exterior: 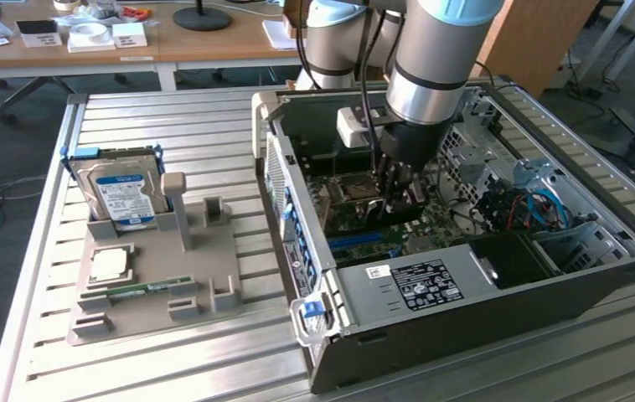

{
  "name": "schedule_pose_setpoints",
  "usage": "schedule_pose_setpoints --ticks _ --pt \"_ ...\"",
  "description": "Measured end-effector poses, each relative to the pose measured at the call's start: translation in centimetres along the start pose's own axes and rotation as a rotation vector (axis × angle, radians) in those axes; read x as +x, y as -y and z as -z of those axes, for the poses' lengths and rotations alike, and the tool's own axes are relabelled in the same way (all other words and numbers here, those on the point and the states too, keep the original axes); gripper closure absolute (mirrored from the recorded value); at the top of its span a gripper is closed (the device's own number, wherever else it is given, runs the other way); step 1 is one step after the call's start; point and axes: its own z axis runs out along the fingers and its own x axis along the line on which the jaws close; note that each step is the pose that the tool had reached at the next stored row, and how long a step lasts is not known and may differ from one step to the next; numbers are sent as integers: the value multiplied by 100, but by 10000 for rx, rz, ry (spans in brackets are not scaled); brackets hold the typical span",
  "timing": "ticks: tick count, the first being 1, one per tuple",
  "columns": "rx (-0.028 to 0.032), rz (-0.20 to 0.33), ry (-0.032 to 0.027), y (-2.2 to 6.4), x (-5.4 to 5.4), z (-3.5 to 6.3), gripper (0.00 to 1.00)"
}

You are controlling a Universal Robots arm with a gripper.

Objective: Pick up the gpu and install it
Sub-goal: 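Insert the gpu into the slot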

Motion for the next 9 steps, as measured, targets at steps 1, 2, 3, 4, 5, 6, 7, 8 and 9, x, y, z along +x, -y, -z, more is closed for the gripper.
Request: schedule_pose_setpoints --ticks 1,2,3,4,5,6,7,8,9 --pt "0 0 1 0 0 0 73" --pt "1 -1 1 0 0 -1 73" --pt "0 0 1 0 0 -2 73" --pt "3 -1 7 0 -1 -10 73" --pt "2 0 5 0 0 -19 73" --pt "0 0 1 -1 0 -26 73" --pt "1 0 1 -1 0 -30 73" --pt "0 0 -1 -1 1 -30 73" --pt "0 0 -1 -1 1 -30 73"
